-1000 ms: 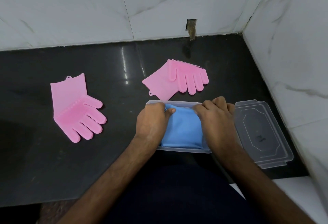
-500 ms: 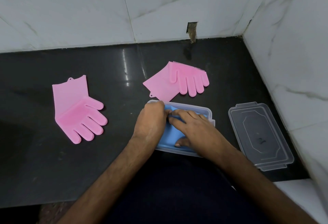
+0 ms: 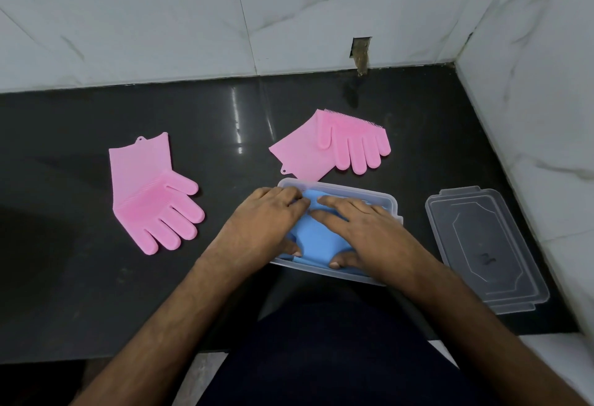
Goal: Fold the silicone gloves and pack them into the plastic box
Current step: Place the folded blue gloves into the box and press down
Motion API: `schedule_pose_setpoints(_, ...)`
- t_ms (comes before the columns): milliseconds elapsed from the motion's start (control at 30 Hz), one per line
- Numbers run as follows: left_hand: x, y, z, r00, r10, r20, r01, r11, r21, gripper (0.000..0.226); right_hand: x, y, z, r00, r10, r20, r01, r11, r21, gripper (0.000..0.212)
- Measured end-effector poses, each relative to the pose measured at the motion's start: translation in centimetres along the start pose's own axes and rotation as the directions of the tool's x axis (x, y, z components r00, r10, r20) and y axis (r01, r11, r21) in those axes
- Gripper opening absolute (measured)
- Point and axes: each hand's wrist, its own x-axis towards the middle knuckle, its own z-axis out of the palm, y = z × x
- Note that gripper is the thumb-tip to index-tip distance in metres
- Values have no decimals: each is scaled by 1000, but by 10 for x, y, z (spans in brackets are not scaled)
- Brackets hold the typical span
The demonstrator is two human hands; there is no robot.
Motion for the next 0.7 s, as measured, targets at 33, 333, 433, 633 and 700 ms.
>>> schedule_pose_setpoints(33, 1, -1, 0, 1000, 0, 9, 0, 1000, 13, 83, 0, 0, 1, 1000, 2, -6, -2, 1000, 2, 92)
schedule_pose_setpoints(333, 11, -7, -2, 997, 24, 70, -30, 996, 86, 91, 4, -2, 1, 1000, 25, 12, -25, 999, 21, 100)
schedule_pose_setpoints(433, 10, -6, -2, 995, 7, 102, -9, 1000, 17, 95, 1, -4, -1, 999, 46, -26, -45, 998, 53, 97)
schedule_pose_setpoints(633, 12, -2, 1, 997, 0, 74, -6, 997, 82, 99, -5, -11, -2, 988, 95, -121, -89, 995, 48, 101)
schedule_pose_setpoints(700, 12, 2, 5, 999, 10, 42, -17, 984, 179, 99, -4, -14, -1, 984, 118, -131, -117, 993, 15, 108)
